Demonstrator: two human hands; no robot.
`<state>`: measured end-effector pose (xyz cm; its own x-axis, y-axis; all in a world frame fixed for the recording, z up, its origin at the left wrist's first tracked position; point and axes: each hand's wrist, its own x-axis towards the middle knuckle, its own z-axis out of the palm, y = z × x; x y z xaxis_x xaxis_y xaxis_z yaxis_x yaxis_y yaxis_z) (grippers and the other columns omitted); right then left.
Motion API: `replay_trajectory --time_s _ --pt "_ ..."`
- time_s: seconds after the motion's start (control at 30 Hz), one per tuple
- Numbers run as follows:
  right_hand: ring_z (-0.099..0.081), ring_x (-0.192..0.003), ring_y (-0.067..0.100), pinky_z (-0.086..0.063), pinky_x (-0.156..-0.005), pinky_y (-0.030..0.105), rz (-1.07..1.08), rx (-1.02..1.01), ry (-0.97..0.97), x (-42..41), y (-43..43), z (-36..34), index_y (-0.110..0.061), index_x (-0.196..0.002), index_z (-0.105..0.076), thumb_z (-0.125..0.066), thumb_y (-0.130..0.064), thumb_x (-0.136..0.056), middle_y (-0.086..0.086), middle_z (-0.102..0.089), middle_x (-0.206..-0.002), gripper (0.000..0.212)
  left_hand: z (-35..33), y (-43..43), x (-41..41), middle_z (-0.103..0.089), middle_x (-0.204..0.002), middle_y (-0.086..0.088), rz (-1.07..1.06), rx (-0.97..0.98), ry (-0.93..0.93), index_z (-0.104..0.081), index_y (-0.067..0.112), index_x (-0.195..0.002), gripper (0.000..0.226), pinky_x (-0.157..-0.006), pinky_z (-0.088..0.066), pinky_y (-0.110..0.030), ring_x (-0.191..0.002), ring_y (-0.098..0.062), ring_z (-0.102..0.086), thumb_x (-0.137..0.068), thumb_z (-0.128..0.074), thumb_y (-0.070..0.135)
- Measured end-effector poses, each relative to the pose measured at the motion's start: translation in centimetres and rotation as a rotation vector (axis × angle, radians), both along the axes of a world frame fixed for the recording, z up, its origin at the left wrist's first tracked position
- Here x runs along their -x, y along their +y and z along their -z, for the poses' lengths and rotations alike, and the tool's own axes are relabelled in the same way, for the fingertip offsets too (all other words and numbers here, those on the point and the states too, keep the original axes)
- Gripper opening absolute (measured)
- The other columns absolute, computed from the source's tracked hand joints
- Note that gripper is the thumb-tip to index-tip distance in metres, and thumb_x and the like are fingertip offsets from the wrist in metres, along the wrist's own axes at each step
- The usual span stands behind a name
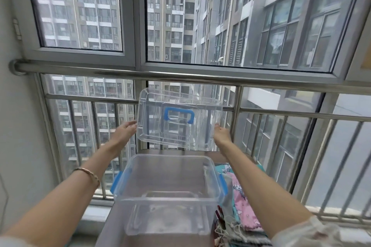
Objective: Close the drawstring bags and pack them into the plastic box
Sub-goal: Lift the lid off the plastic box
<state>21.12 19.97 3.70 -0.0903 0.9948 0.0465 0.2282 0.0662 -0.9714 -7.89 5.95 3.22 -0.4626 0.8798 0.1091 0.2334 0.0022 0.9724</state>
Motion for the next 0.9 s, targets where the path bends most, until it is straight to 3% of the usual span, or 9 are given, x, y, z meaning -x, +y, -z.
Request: replay_trajectory --time_s 0.07,0.17,0.27,0.4,0.53,0.63,0.73,0.83,0.9 --pt "-0.059 -0.113 0.035 -0.041 -0.101 0.049 0.026 0.01 -0.021 1.0 0.6 0.2 0.004 -0.133 -0.043 -0.033 -0.05 -0.101 0.022 -0.061 -0.124 0.063 0.0 0.6 -0.1 -0.044 -0.146 -0.009 -0.013 0.021 0.046 -0.039 0.011 -0.143 0.043 -0.115 -0.028 -0.048 -0.131 -0.026 -0.045 -0.101 -0.039 0.021" --pt "-0.047 -0.126 0.031 -0.035 -0.11 0.051 -0.026 0.051 -0.073 2.2 1.0 0.6 -0.005 -0.148 -0.02 -0.034 -0.059 -0.096 0.013 -0.044 -0.141 0.076 0.6 1.4 0.8 -0.044 -0.146 -0.007 -0.024 0.067 0.05 -0.039 0.011 -0.144 0.044 -0.116 -0.024 -0.049 -0.133 -0.027 -0.041 -0.102 -0.037 0.025" --pt "-0.027 -0.144 0.033 -0.027 -0.116 0.048 -0.111 0.133 -0.13 2.9 1.0 1.8 -0.007 -0.154 -0.005 -0.029 -0.058 -0.099 0.011 -0.018 -0.161 0.079 2.2 1.9 2.2 -0.045 -0.145 -0.013 0.001 0.21 0.043 -0.039 0.009 -0.143 0.063 -0.115 -0.025 -0.051 -0.134 -0.029 -0.04 -0.097 -0.033 0.051" --pt "-0.022 -0.146 0.036 -0.019 -0.116 0.051 -0.281 0.302 -0.243 3.1 1.7 3.7 -0.015 -0.155 -0.01 -0.02 -0.069 -0.094 0.008 -0.012 -0.162 0.082 3.6 1.5 2.2 -0.027 -0.155 -0.01 0.083 0.345 -0.05 -0.021 0.01 -0.151 0.076 -0.118 -0.018 -0.046 -0.142 -0.026 -0.026 -0.096 -0.02 0.063" --pt "-0.021 -0.145 0.039 -0.018 -0.117 0.057 -0.408 0.36 -0.346 3.3 2.8 3.9 -0.025 -0.155 0.002 -0.01 -0.072 -0.092 0.012 -0.006 -0.163 0.08 5.0 1.6 3.3 -0.025 -0.156 -0.013 0.07 0.422 -0.226 -0.011 0.014 -0.153 0.096 -0.119 -0.012 -0.05 -0.144 -0.031 -0.024 -0.083 -0.013 0.079" --pt "-0.013 -0.147 0.039 -0.012 -0.118 0.058 -0.475 0.463 -0.393 3.0 3.8 4.2 -0.029 -0.154 0.008 -0.008 -0.079 -0.087 0.01 0.002 -0.163 0.085 5.7 1.5 3.6 -0.026 -0.154 -0.016 0.1 0.489 -0.351 -0.007 0.016 -0.153 0.098 -0.115 -0.021 -0.049 -0.143 -0.035 -0.023 -0.08 -0.007 0.081" --pt "-0.011 -0.146 0.044 -0.005 -0.118 0.059 -0.511 0.572 -0.507 2.8 4.7 5.5 -0.032 -0.153 0.011 -0.006 -0.087 -0.077 0.009 0.005 -0.163 0.096 6.2 1.2 3.6 -0.025 -0.152 -0.016 0.101 0.556 -0.319 -0.007 0.017 -0.153 0.1 -0.106 -0.031 -0.046 -0.141 -0.036 -0.026 -0.078 -0.006 0.083" --pt "-0.012 -0.145 0.047 0.001 -0.116 0.058 -0.545 0.576 -0.568 2.8 4.7 5.7 -0.027 -0.154 0.012 0.003 -0.079 -0.084 0.01 0.012 -0.162 0.087 7.6 1.2 5.0 -0.018 -0.157 -0.016 0.116 0.636 -0.22 -0.006 0.019 -0.154 0.122 -0.117 -0.016 -0.055 -0.142 -0.038 -0.023 -0.057 -0.014 0.094" --pt "-0.011 -0.145 0.047 0.0 -0.116 0.058 -0.588 0.564 -0.573 2.7 4.6 5.6 -0.026 -0.154 0.01 0.003 -0.079 -0.084 0.012 0.009 -0.162 0.089 9.0 1.7 6.5 -0.029 -0.153 -0.018 0.154 0.654 -0.205 -0.008 0.02 -0.154 0.125 -0.117 -0.012 -0.055 -0.139 -0.038 -0.03 -0.054 -0.012 0.096"
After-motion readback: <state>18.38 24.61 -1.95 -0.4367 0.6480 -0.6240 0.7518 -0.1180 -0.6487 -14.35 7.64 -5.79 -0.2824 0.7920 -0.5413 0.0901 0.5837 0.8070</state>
